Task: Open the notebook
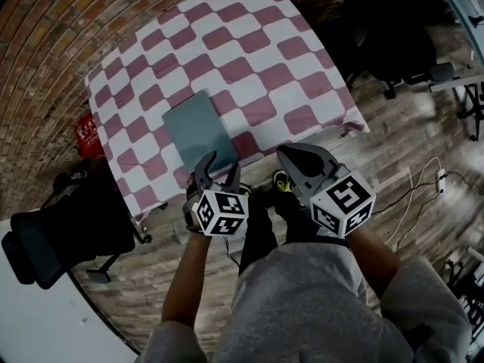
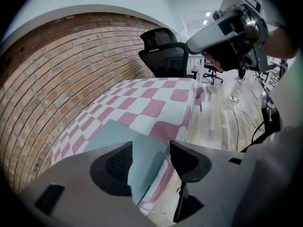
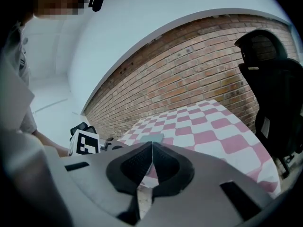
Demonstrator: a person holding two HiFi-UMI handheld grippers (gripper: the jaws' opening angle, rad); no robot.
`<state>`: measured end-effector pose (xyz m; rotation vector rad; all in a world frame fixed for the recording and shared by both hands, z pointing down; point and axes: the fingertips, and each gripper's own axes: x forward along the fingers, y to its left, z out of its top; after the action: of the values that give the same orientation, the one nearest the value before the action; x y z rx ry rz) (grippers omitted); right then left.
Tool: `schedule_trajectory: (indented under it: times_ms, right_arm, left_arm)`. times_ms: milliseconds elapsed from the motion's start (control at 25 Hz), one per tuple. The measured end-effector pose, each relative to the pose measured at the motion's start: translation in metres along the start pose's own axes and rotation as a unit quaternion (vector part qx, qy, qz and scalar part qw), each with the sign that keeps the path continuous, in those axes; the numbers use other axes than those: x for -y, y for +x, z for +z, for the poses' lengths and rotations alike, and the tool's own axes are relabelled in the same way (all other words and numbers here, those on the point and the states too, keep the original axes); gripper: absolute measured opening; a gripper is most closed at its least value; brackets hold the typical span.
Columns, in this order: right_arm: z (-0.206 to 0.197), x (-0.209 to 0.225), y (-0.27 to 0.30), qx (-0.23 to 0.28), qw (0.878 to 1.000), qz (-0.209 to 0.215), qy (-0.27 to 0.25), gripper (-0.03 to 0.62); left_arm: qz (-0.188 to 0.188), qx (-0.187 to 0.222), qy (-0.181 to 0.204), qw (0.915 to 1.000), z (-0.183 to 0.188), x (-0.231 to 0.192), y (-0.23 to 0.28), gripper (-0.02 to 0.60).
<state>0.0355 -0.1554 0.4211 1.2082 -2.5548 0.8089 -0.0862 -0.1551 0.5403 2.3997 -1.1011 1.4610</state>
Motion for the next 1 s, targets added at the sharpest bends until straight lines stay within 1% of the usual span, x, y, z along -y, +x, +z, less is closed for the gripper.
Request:
schedule_trajectory:
  times_ms: [120,280,480,560,640,760,880,1000]
  right_arm:
    - [-0.006,0.002,0.005,-0.001,1.000,0.000,0.002,0.026]
    - [-0.010,0.001,0.008,-0.002,1.000,0.000,0.011,0.028]
    - [-0.013,0.001,0.009,-0.002,1.000,0.001,0.013,0.028]
    - [-0.015,-0.002,0.009,-0.002,1.000,0.002,0.015,0.028]
    - [-0.015,-0.004,0.008,0.000,1.000,0.002,0.017,0.028]
    - [-0.013,-0.004,0.004,0.005,1.000,0.000,0.019,0.028]
    - [-0.014,-0.002,0.002,0.007,1.000,-0.002,0.022,0.028]
    - [-0.015,0.000,0.001,0.008,1.000,-0.003,0.026,0.028]
  left_arm:
    - [-0.008,-0.018,0.020,0.9996,-0.008,0.003,0.020,0.250]
    - [-0.007,-0.037,0.050,0.9980,-0.019,0.001,0.031,0.250]
    - [-0.025,-0.040,0.040,0.9981,-0.021,0.002,0.035,0.248]
    - [-0.037,-0.048,0.035,0.9976,-0.023,0.004,0.035,0.210]
    - [-0.045,-0.049,0.040,0.9970,-0.022,0.007,0.033,0.187]
    - [-0.043,-0.045,0.055,0.9966,-0.020,0.013,0.029,0.120]
    - [-0.033,-0.046,0.065,0.9962,-0.020,0.015,0.028,0.095]
    - [-0.038,-0.046,0.058,0.9965,-0.018,0.015,0.026,0.071]
